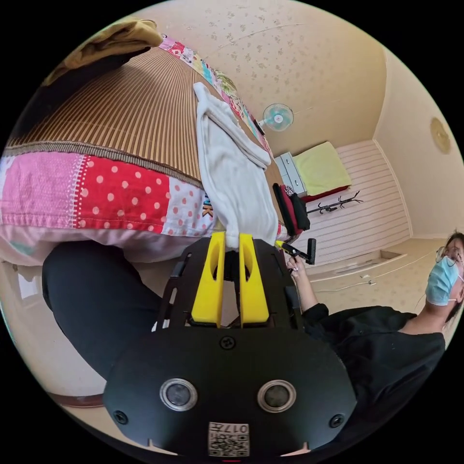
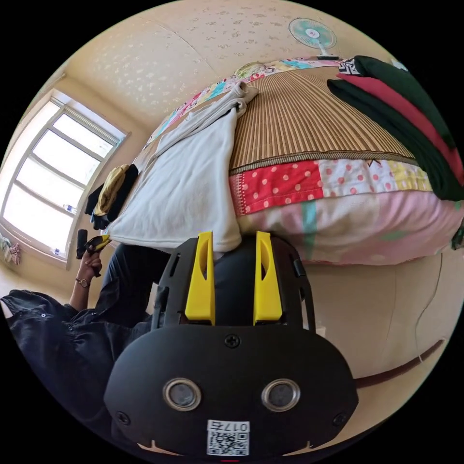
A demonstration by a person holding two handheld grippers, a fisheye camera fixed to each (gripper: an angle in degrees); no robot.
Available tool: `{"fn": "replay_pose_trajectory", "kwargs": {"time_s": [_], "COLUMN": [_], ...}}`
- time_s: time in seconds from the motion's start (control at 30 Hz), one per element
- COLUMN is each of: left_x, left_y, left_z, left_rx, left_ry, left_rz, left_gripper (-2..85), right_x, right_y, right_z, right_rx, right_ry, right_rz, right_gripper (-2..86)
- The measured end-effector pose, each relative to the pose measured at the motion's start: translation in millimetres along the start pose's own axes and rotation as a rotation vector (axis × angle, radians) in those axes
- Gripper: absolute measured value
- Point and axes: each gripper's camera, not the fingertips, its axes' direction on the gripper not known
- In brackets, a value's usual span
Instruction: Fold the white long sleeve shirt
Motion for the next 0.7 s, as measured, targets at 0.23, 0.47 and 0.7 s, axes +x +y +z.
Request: {"fn": "replay_pose_trajectory", "kwargs": {"time_s": [0.23, 0.47, 0.7], "left_x": [-5.6, -0.3, 8.2], "left_y": [6.9, 9.8, 17.4], "left_z": [-8.7, -26.9, -56.5], "left_rx": [0.047, 0.090, 0.137], "left_ry": [0.003, 0.078, 0.123], "left_rz": [-0.052, -0.030, 0.000], "left_gripper": [5.2, 5.2, 5.1], "right_x": [15.0, 31.5, 57.4], "right_y": [-33.9, -45.8, -9.6], "right_z": [-35.1, -92.9, -197.1], "right_rx": [-0.110, -0.163, 0.051], "right_ry": [-0.067, -0.165, -0.530], "right_rz": [-0.052, -0.105, -0.053], "right_gripper": [9.3, 5.3, 3.3]}}
